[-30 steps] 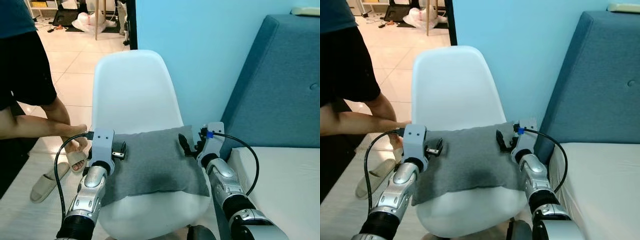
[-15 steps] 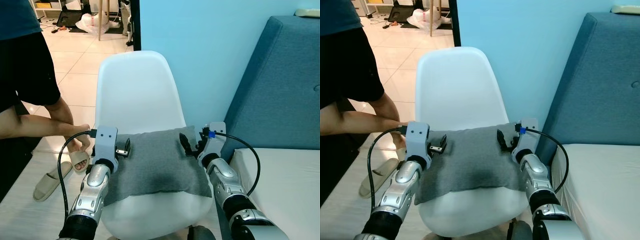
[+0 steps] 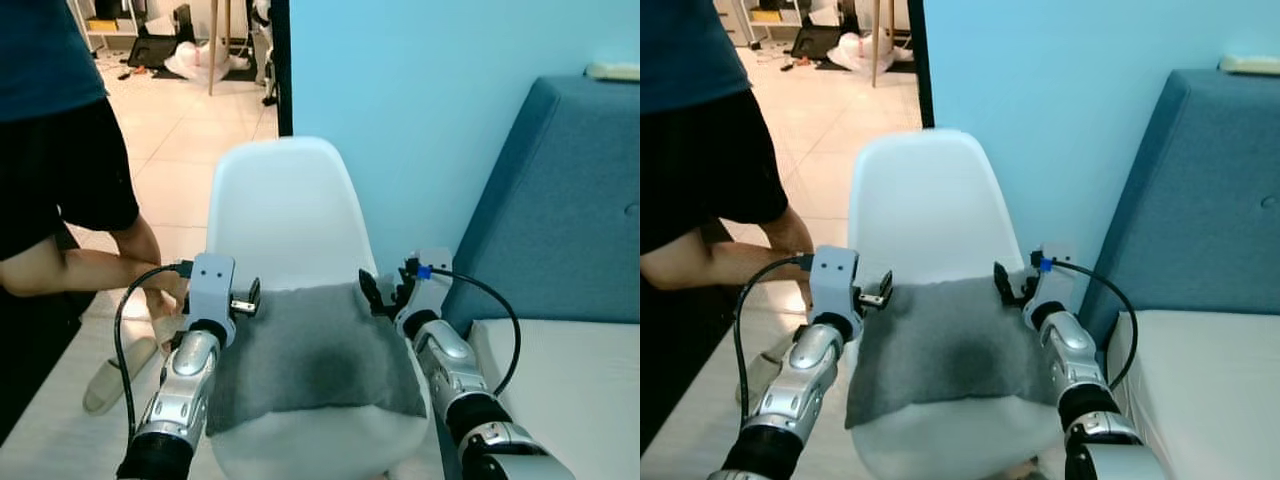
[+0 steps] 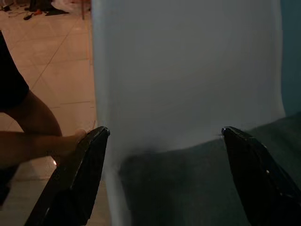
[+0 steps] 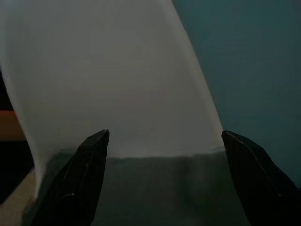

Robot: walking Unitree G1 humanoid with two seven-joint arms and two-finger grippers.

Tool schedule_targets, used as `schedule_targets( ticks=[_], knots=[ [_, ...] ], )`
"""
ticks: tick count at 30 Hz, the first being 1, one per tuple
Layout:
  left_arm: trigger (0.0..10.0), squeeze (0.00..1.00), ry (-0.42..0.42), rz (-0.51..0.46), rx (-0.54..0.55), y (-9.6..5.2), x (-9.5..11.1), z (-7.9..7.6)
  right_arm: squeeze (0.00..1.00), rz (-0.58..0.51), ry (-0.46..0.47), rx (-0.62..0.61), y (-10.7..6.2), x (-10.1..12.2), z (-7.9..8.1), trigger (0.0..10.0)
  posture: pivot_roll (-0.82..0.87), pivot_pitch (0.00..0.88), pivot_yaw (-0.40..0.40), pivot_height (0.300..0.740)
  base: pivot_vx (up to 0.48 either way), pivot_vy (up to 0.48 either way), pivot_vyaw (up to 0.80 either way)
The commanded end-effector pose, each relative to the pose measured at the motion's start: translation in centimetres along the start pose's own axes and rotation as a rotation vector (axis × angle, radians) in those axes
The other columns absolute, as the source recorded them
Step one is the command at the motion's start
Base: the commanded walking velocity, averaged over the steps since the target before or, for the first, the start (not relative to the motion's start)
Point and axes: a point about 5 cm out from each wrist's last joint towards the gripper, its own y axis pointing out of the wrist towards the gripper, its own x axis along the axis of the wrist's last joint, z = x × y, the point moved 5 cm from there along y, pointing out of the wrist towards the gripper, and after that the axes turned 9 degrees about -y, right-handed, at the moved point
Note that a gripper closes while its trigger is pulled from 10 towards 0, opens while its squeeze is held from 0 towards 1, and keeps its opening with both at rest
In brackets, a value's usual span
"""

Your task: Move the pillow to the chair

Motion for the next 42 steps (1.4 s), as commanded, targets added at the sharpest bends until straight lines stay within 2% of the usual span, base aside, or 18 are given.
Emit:
schedule_targets(
  ticks=[1, 7, 16, 22, 24, 26, 27, 28, 29, 30, 31, 32, 33, 37, 42],
  knots=[
    [10.0, 0.0, 0.02, 0.008, -0.008, -0.2, -0.4, 0.0, 0.0, -0.013, 0.02, -0.005, -0.1, 0.0, 0.0, 10.0, 0.02, 0.03, -0.016, 0.717, 0.0, 0.0, 0.0],
    [10.0, 0.0, 0.039, 0.003, -0.008, -0.3, -0.4, 0.2, 0.0, -0.012, 0.024, -0.006, -0.2, -0.1, 0.0, 10.0, 0.02, 0.024, -0.016, 0.74, 0.0, 0.0, 0.0],
    [10.0, 0.0, 0.041, 0.003, 0.009, -0.5, -0.5, 0.6, 0.0, 0.006, 0.039, -0.005, -0.6, -1.0, 0.5, 10.0, 0.02, 0.025, -0.015, 0.74, 0.0, 0.0, 0.0],
    [10.0, 0.0, 0.045, 0.015, 0.028, -0.6, -0.9, 0.8, 0.0, 0.036, 0.038, -0.03, -1.0, -1.9, 0.2, 10.0, 0.02, 0.029, -0.014, 0.74, 0.0, 0.0, 0.0],
    [10.0, 0.0, -0.011, 0.064, 0.076, -0.7, -2.1, 1.6, 0.0, 0.078, 0.044, -0.043, -1.3, -3.0, 0.2, 10.0, 0.02, 0.032, -0.015, 0.74, 0.0, 0.0, 0.0],
    [10.0, 0.0, -0.059, 0.12, 0.15, -1.1, -3.7, 2.9, 0.0, 0.169, 0.029, -0.038, -2.0, -5.0, 0.5, 10.0, 0.01, 0.032, -0.014, 0.74, 0.0, 0.0, 0.0],
    [10.0, 0.0, -0.058, 0.156, 0.171, -1.5, -4.7, 3.5, 0.0, 0.199, 0.004, -0.037, -2.3, -5.8, 0.5, 10.0, 0.02, 0.033, -0.015, 0.74, 0.0, 0.0, 0.0],
    [10.0, 0.0, -0.058, 0.156, 0.171, -1.5, -4.7, 3.5, 0.0, 0.199, 0.004, -0.037, -2.3, -5.8, 0.5, 10.0, 0.02, 0.033, -0.015, 0.74, 0.0, 0.0, 0.0],
    [10.0, 0.0, -0.051, 0.178, 0.18, -1.8, -5.3, 3.9, 0.0, 0.214, -0.014, -0.038, -2.6, -6.2, 0.5, 10.0, 0.02, 0.034, -0.017, 0.74, 0.0, 0.0, 0.0],
    [10.0, 0.0, 0.01, 0.215, 0.174, -2.3, -6.5, 4.4, 0.0, 0.231, -0.014, -0.035, -2.9, -6.7, 0.6, 10.0, 0.02, 0.032, -0.017, 0.74, 0.0, 0.0, 0.0],
    [10.0, 0.0, 0.01, 0.215, 0.174, -2.3, -6.5, 4.4, 0.0, 0.231, -0.014, -0.035, -2.9, -6.7, 0.6, 10.0, 0.02, 0.032, -0.017, 0.74, 0.0, 0.0, 0.0],
    [10.0, 0.0, 0.057, 0.266, 0.171, -3.0, -7.9, 4.9, 0.0, 0.26, -0.026, -0.022, -3.2, -7.4, 0.9, 10.0, 0.01, 0.035, -0.017, 0.74, 0.0, 0.0, 0.0],
    [10.0, 0.0, 0.056, 0.291, 0.169, -3.2, -8.4, 5.0, 0.0, 0.273, -0.031, -0.018, -3.4, -7.7, 0.9, 10.0, 0.01, 0.035, -0.018, 0.74, 0.0, 0.0, 0.0],
    [10.0, 0.0, 0.038, 0.315, 0.155, -3.3, -8.8, 4.9, 0.0, 0.286, -0.03, -0.018, -3.6, -8.1, 1.0, 10.0, 0.01, 0.032, -0.019, 0.74, 0.0, 0.0, 0.0],
    [10.0, 0.0, -0.086, 0.312, 0.21, -3.4, -9.2, 5.0, 0.0, 0.309, -0.029, -0.028, -4.1, -8.9, 1.2, 10.0, 0.01, 0.031, -0.022, 0.74, 0.0, 0.0, 0.0]
  ],
)
